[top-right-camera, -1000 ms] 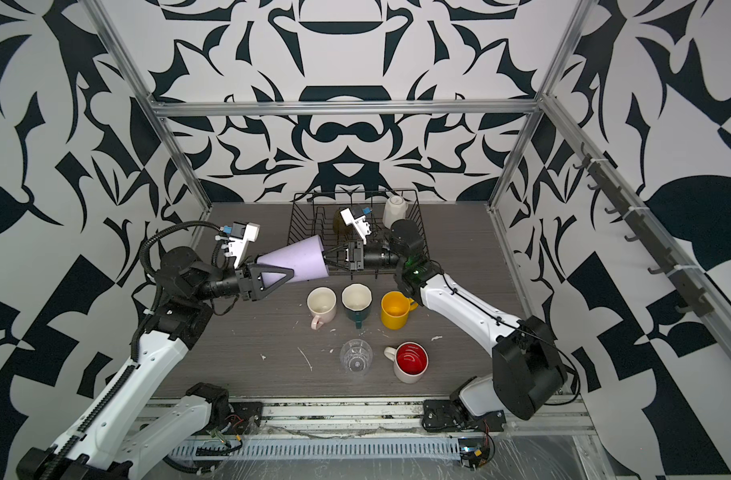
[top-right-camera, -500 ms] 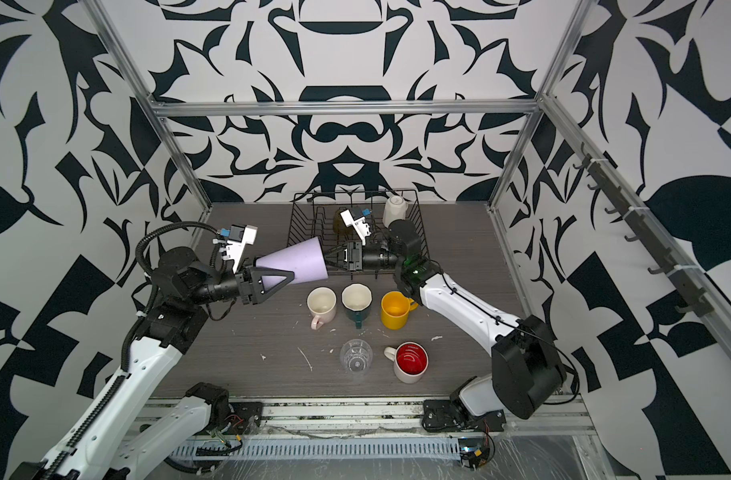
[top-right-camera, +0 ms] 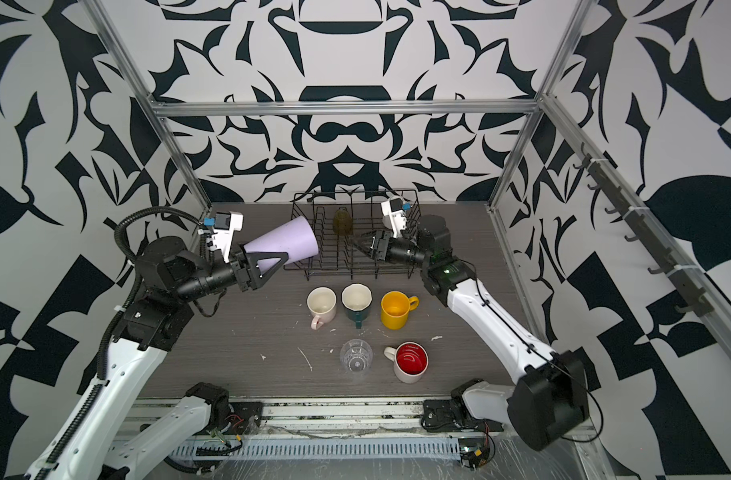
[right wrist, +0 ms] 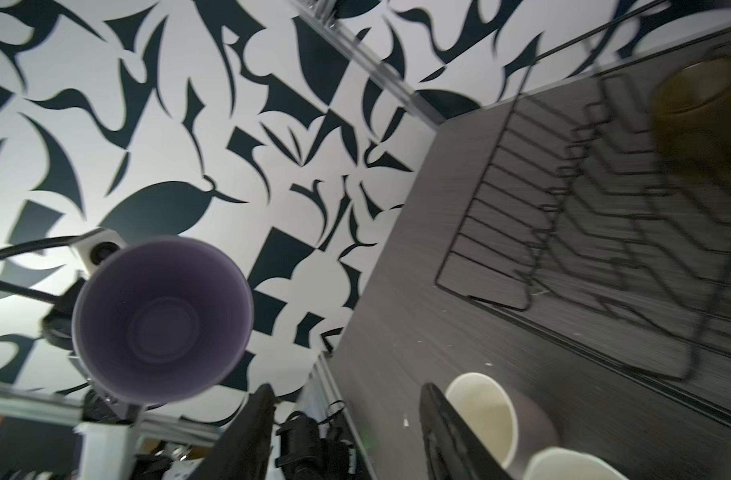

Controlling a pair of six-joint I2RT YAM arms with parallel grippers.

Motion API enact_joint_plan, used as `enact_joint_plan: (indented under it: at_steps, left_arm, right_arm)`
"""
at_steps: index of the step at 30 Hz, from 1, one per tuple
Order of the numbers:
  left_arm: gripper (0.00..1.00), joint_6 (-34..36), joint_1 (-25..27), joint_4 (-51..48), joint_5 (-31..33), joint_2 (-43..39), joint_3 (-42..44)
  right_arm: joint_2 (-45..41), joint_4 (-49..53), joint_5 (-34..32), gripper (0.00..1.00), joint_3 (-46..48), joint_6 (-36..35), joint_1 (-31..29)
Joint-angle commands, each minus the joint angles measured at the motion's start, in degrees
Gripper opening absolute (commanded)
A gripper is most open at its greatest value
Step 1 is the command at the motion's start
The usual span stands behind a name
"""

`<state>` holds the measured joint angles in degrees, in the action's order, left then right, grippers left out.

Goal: Load the cups into the dish rack
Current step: 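Open the right gripper and withdraw it while the left holds the lavender cup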

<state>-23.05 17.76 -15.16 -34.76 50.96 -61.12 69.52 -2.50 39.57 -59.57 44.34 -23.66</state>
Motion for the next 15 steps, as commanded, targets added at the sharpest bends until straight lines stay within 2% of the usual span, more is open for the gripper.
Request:
enact_joint_plan:
  at_steps: [1, 6, 9, 15]
  left_arm:
    - [0.0, 4.2, 0.2, -7.5, 9.3, 3.6, -4.2]
    - [0.0, 5.4, 0.2, -14.0, 16.3, 12.5, -10.0]
    - [0.0, 6.4, 0.2, -17.9, 18.8, 17.6, -14.9]
    - [0.0, 8.2, 0.2, -25.1, 24.7, 28.5, -25.2]
  right_arm:
    - [-5.5, 14.8, -14.5, 0.67, -3.1, -11.3, -0.1]
    - [-11.0, 20.0, -26.3, 0.76, -1.4, -14.3, -0.1]
    - [-12.7, 20.6, -29.8, 0.91, 0.0, -14.4, -0.1]
    - [-13.3, 21.6, -31.8, 0.92, 0.2, -15.3, -0.1]
